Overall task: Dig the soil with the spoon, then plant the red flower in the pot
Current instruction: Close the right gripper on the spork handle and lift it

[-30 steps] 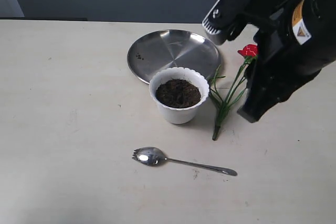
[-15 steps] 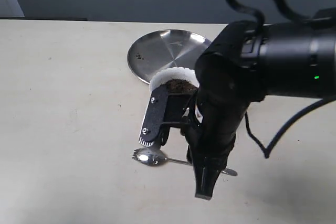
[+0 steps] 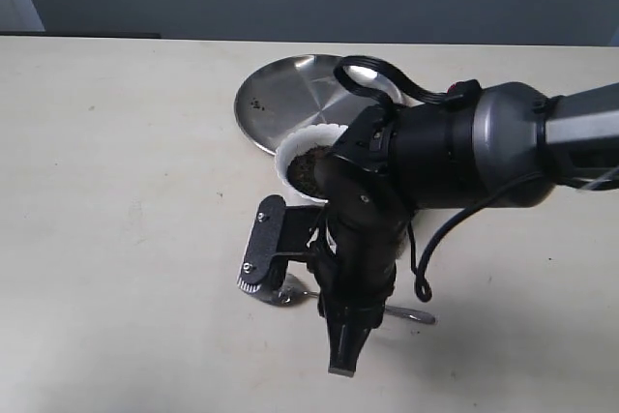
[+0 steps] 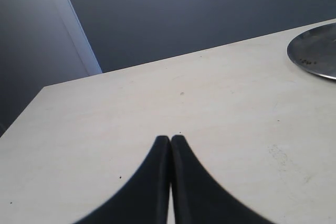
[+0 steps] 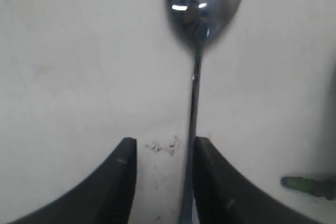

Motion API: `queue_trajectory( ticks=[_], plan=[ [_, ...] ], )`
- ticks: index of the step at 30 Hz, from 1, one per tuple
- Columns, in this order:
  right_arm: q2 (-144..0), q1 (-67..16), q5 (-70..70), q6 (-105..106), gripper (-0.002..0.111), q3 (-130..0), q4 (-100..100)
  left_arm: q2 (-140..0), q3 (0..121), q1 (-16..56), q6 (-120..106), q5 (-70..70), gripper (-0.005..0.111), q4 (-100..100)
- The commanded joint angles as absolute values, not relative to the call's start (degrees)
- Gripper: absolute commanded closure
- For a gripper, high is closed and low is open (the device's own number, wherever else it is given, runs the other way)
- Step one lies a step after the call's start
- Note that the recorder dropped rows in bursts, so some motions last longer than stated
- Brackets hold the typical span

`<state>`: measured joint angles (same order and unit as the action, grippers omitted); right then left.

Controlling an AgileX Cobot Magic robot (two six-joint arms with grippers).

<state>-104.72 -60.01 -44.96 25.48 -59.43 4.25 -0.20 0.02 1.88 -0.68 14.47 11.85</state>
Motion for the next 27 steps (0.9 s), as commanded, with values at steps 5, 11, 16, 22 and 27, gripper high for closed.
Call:
queue_trajectory(
  ticks=[5,11,16,22,27],
  plan=[
    [-104.3,-60.1,-37.0,10.5,0.073,-59.3,6.8,0.0,0.0,1.8,-0.6,14.0,0.106,11.7],
    [-104.4,-60.1,-43.5,10.7,0.073,-59.3,7.4,0.0,0.0,1.8,-0.6,14.0,0.106,11.7],
    [-105.6,-60.1,-40.2,11.1,0.073,-59.3,8.5,0.0,0.0,1.8,-0.6,14.0,0.106,11.7],
    [-109.5,-60.1,-40.2,11.1,0.073,-59.3,10.8,0.0,0.0,1.8,-0.6,14.0,0.106,11.7],
    [-111.6,-60.1,-40.3,11.1,0.074,-59.3,12.6,0.0,0.0,1.8,-0.6,14.0,0.106,11.7]
  ],
)
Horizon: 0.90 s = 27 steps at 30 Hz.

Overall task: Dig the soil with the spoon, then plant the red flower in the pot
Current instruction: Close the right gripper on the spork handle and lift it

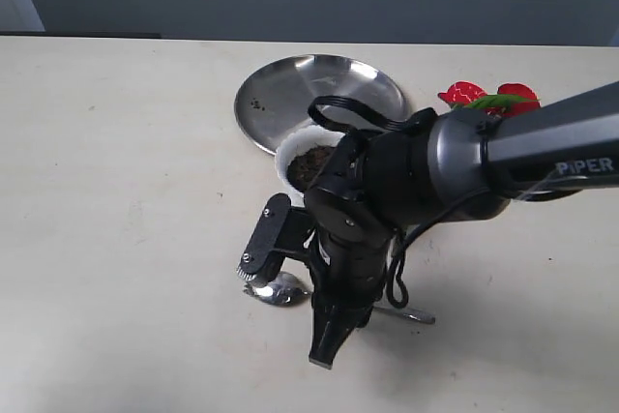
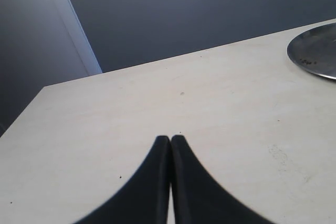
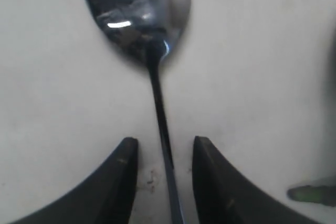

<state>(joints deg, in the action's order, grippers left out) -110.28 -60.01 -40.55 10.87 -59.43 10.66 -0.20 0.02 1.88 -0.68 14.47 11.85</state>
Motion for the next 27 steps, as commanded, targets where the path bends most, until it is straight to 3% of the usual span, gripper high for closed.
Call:
queue_trajectory(
  ticks=[1,7,17,27],
  plan=[
    [-111.9,-60.1,-40.3,11.1,0.076,-59.3,12.6,0.0,0.0,1.8,-0.6,14.0,0.106,11.7],
    [-114.5,-60.1,-40.5,11.2,0.109,-59.3,12.8,0.0,0.0,1.8,-0.6,14.0,0.106,11.7],
    [-112.7,-60.1,-44.7,13.0,0.109,-59.3,12.0,0.0,0.0,1.8,-0.6,14.0,0.106,11.7],
    [-96.3,-65.1,-52.0,15.4,0.109,-59.3,16.0,0.0,0.0,1.8,-0.6,14.0,0.106,11.7]
  ],
)
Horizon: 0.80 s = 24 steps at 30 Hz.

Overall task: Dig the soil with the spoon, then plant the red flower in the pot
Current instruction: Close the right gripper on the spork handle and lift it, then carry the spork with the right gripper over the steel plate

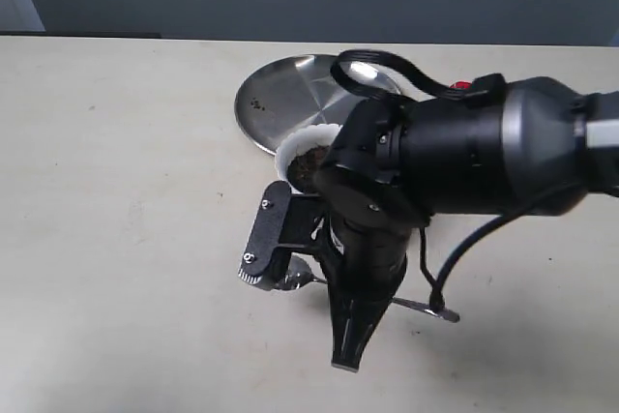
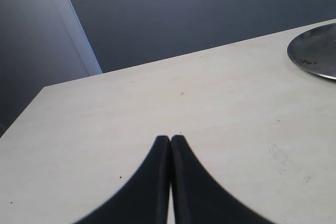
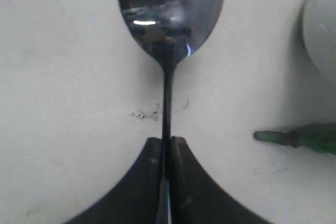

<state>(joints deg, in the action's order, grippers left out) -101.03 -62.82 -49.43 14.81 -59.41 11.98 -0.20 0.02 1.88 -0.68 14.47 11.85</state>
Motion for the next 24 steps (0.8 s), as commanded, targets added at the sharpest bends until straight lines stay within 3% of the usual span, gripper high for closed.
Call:
queue_trajectory(
  ticks=[1,10,18,24],
  plan=[
    [-95.3,-65.9,-52.6,15.4,0.109,-59.3,17.8,0.0,0.0,1.8,-0.6,14.0,0.106,11.7],
    [-89.6,-69.3,-55.4,12.2,0.109,-59.3,44.3,0.0,0.0,1.8,-0.6,14.0,0.106,11.7],
    [-94.1,-69.1,-61.5,8.3,0.109,-59.3,67.1,0.0,0.0,1.8,-0.6,14.0,0.106,11.7],
    [-100.8,-68.3,-62.5,11.7,0.109,-59.3,72.3,0.0,0.0,1.8,-0.6,14.0,0.106,11.7]
  ],
)
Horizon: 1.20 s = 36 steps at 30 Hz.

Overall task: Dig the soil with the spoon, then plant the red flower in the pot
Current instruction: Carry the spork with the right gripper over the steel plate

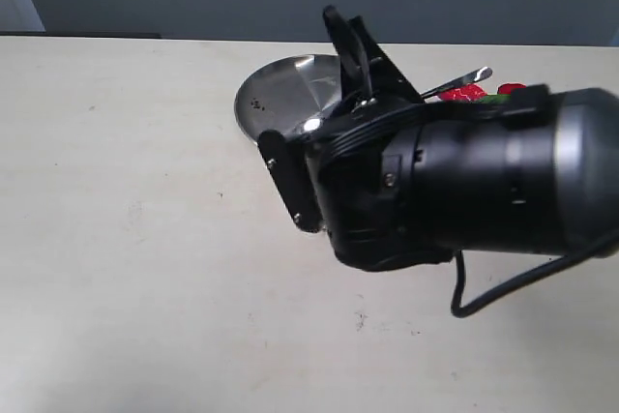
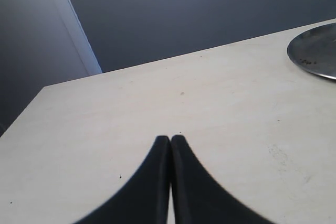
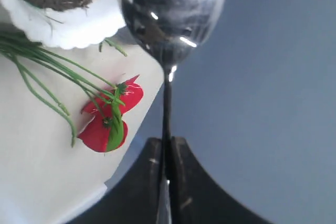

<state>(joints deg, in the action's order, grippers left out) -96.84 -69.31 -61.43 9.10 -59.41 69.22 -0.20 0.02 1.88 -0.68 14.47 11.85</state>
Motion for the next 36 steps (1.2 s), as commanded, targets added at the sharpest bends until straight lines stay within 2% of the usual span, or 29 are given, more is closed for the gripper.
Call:
queue_trajectory(
  ticks=[1,8,17,29,36],
  plan=[
    [-101.7,-67.9,-62.8,12.0,0.109,-59.3,72.4,0.0,0.0,1.8,-0.6,14.0,0.106,11.7],
    [-105.6,-64.4,-63.8,12.0,0.109,-60.5,72.6,0.0,0.0,1.8,-0.6,14.0,0.106,11.7],
    [-106.6,-64.4,-60.2,12.0,0.109,-64.0,70.3,0.0,0.0,1.8,-0.6,14.0,0.106,11.7],
    [-110.8,-64.4,-63.1,13.6,0.109,-66.0,67.4,0.0,0.0,1.8,-0.6,14.0,0.106,11.7],
    [-110.4,-64.4,-70.0,10.2,0.109,-66.0,69.4,0.0,0.0,1.8,-0.6,14.0,0.106,11.7]
  ],
)
